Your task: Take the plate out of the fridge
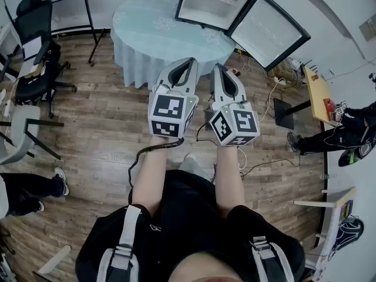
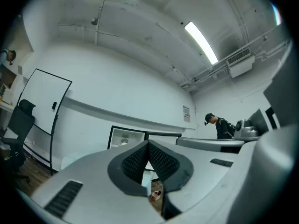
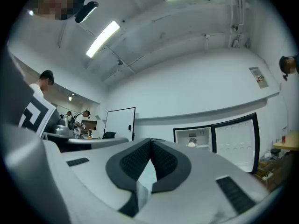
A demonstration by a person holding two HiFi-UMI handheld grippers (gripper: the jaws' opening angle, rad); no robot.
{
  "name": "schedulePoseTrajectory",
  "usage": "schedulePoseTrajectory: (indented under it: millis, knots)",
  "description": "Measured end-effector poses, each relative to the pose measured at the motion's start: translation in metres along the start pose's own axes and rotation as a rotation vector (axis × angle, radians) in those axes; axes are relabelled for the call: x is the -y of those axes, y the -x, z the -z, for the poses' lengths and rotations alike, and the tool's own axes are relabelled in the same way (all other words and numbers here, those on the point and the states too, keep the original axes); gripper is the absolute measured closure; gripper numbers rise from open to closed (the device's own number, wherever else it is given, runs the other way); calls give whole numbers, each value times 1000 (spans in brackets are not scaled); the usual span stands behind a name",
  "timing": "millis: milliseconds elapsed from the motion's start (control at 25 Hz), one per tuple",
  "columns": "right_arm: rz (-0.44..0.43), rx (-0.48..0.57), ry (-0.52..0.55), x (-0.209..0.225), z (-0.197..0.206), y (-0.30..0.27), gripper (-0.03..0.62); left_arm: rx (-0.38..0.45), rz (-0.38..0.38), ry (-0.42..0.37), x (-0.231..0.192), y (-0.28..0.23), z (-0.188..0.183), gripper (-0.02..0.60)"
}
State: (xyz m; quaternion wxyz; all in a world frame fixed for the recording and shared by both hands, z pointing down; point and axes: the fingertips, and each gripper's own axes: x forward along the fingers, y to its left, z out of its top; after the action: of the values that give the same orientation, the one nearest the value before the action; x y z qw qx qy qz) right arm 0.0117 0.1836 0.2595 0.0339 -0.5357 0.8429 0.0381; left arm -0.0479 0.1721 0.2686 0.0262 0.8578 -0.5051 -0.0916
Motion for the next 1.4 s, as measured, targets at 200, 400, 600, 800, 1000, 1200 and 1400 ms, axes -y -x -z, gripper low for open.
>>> schedulePoseTrajectory:
  millis: [200,400,600,800,1000,1200,1400]
  knots:
    - [-18,1,6,11,1,-2,595,7,6,25,6,-11,1,580]
    - [-31,34,-22,16,0,0,595,-6,7,14,12,-19,7,580]
    - [-49,34,-32,19,2,-1,594,-14,18,26,15,-25,11,580]
    - [-42,16,-59,24,11,-3,594,-47,31,39,18,-27,23,580]
    - [-39,-22,-57,20,28,0,594,-65,16,72,8,-26,32,580]
    - [-41,-34,-72,23,34,1,594,-93,17,83,10,-28,44,580]
    - [-53,-55,-80,28,43,-7,594,-109,26,96,12,-39,51,580]
